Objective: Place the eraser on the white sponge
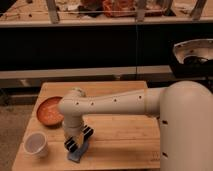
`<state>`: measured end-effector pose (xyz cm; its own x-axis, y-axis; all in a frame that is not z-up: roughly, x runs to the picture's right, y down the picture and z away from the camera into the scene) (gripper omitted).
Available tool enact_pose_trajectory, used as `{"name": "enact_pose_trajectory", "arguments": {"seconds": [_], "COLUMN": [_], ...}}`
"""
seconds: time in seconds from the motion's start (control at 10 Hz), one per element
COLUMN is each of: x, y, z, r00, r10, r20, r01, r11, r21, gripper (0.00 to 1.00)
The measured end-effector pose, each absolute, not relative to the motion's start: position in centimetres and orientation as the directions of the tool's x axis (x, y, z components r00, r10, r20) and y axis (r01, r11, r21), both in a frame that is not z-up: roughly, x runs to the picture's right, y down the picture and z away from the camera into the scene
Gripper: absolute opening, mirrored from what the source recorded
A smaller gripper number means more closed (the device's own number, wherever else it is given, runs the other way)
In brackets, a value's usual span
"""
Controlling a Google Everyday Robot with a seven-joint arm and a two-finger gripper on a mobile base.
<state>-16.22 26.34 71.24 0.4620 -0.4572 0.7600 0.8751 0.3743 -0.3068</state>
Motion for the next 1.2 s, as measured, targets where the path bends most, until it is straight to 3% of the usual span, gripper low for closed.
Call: {"name": "enact_pose_trajectory", "arguments": {"seconds": [0.5,0.7,1.2], "x": [-16.98,-17.26,-17.31], "y": [26.6,26.69,26.61], "z": [71.16,71.14,71.15], "r00": [0.437,0.43,0.426], "r10": [-0.469,-0.47,-0.48], "r20": [0.768,0.771,0.767], "r01": [0.89,0.893,0.897], "r11": [0.351,0.346,0.337], "r21": [-0.292,-0.287,-0.286], "gripper": [0.69,0.8,0.8]}}
